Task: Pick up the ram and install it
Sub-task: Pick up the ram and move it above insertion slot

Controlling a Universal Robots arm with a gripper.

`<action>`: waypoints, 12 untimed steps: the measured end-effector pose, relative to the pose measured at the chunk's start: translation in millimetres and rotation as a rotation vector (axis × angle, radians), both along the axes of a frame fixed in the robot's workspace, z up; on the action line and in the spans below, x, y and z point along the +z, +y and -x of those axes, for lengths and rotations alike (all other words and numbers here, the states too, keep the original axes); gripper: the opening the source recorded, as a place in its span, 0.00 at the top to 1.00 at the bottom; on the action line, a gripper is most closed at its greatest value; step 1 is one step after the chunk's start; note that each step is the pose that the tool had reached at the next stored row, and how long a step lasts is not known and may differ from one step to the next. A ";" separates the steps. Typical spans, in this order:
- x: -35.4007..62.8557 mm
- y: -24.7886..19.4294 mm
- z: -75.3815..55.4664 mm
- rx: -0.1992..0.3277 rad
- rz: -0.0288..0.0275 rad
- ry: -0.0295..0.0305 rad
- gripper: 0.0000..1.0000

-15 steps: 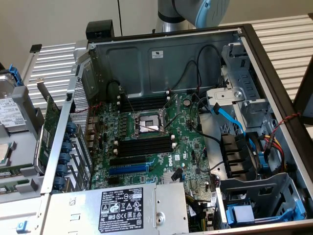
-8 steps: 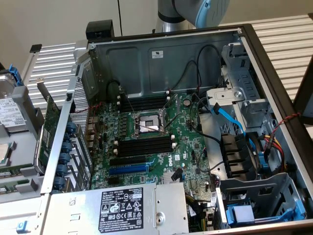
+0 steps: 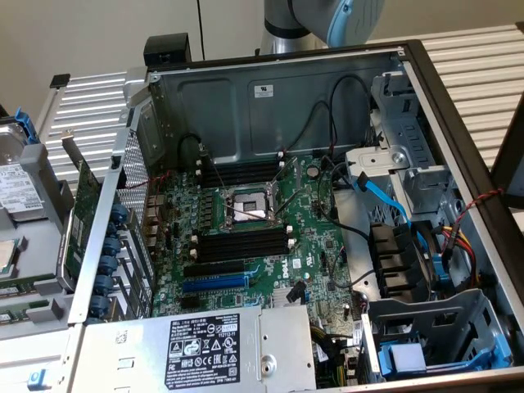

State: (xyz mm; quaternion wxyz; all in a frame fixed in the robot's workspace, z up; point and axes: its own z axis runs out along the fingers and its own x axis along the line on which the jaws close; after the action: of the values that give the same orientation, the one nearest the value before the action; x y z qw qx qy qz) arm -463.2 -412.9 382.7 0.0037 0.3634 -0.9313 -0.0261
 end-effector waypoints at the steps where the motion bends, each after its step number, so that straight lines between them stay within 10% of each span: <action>1: 0.0 0.0 0.0 0.019 -0.0001 0.0000 0.89; 12: -0.1 -0.1 0.0 0.219 0.0000 0.0013 0.89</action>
State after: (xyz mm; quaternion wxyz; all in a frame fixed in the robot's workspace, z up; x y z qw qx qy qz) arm -463.2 -413.0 382.5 0.0071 0.4628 -0.8861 -0.0258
